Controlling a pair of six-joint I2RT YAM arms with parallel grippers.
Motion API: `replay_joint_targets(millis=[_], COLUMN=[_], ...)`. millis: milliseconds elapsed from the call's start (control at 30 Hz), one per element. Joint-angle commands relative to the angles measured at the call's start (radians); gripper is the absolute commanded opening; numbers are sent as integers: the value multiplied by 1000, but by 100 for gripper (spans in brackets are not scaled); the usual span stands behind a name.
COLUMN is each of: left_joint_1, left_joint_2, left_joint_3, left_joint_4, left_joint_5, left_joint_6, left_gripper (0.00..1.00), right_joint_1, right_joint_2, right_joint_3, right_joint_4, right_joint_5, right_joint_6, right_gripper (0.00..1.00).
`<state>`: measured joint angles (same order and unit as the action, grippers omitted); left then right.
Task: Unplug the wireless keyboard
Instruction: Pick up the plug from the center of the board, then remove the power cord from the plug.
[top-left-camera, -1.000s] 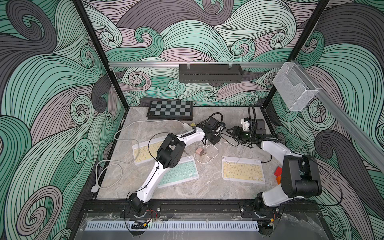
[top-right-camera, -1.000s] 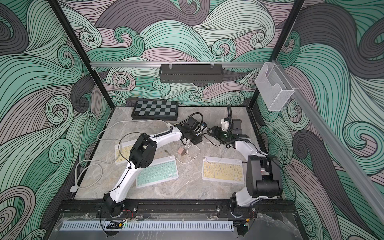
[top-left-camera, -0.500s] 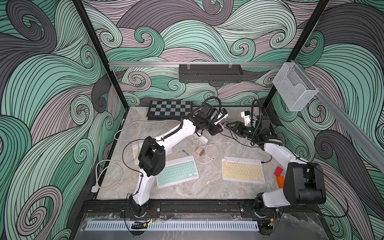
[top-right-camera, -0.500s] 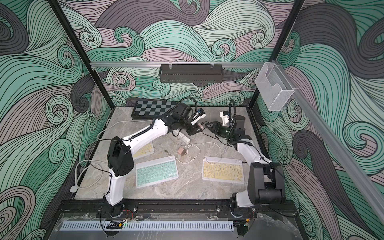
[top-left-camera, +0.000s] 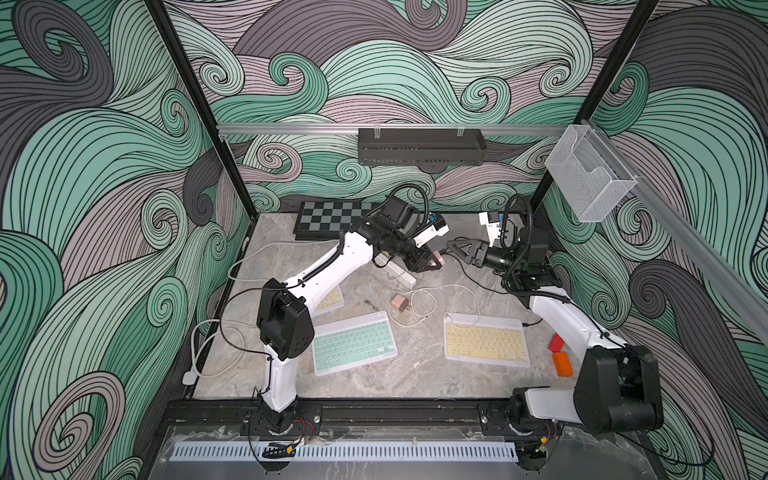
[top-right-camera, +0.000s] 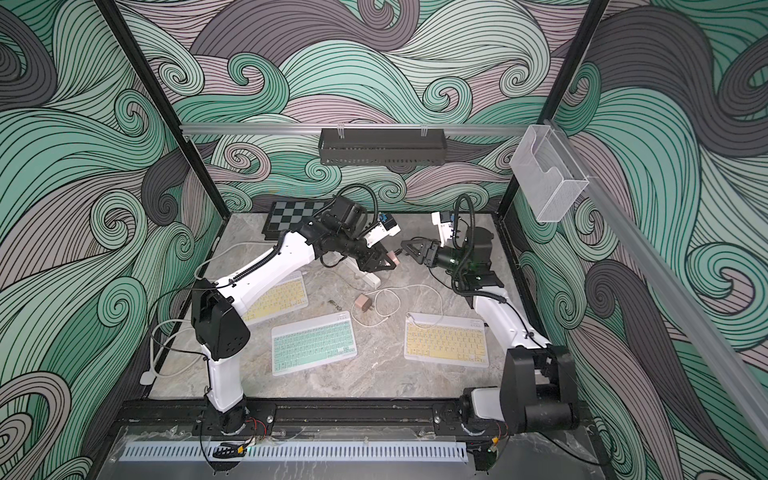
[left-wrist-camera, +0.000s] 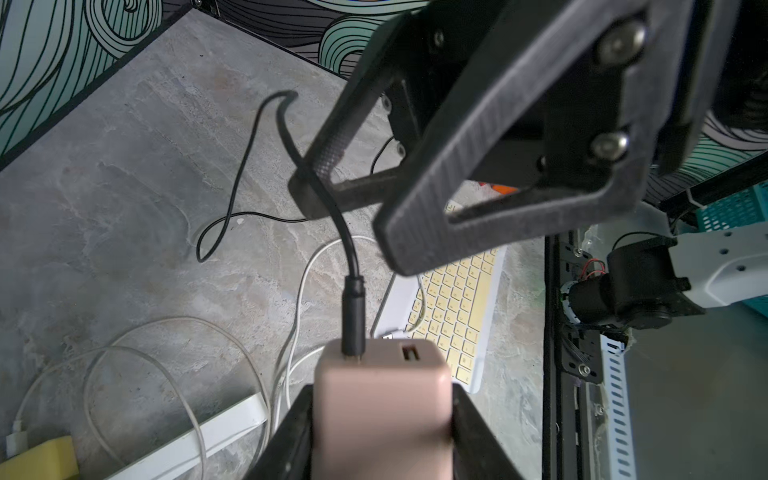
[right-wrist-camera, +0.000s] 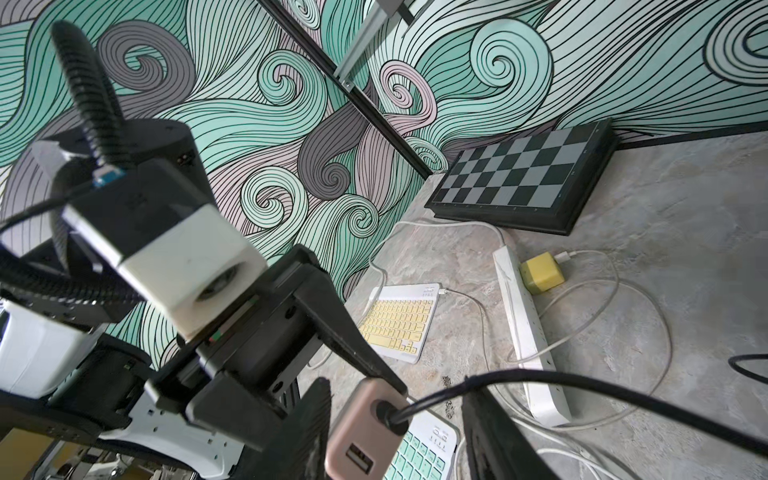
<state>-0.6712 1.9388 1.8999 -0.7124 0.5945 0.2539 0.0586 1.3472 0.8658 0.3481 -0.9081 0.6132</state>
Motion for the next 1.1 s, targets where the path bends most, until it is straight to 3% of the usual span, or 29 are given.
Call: replay_joint_targets(millis=[0, 267, 467, 733, 1067], left_joint_1=[23, 59, 71, 74, 85], left_joint_2=[-40, -51, -67, -60, -64], left_joint_3=[-5, -1, -7, -4, -2], left_joint_4=[-6, 10, -14, -23, -6], left_joint_5=[104, 238, 318, 349, 379], left_joint_6=[-14, -39, -18, -18, -28], left_gripper=[32, 29, 28, 27, 26], right_joint_1=[23, 47, 59, 102, 107], right_joint_2=[0, 34, 66, 78, 99], right_joint_3=[-27, -63, -63, -53, -40], right_joint_4=[112, 351, 396, 455, 490], right_joint_5=[-64, -127, -130, -172, -207], right_joint_6=[25, 124, 126, 147, 174], right_gripper=[51, 45, 36, 34, 11])
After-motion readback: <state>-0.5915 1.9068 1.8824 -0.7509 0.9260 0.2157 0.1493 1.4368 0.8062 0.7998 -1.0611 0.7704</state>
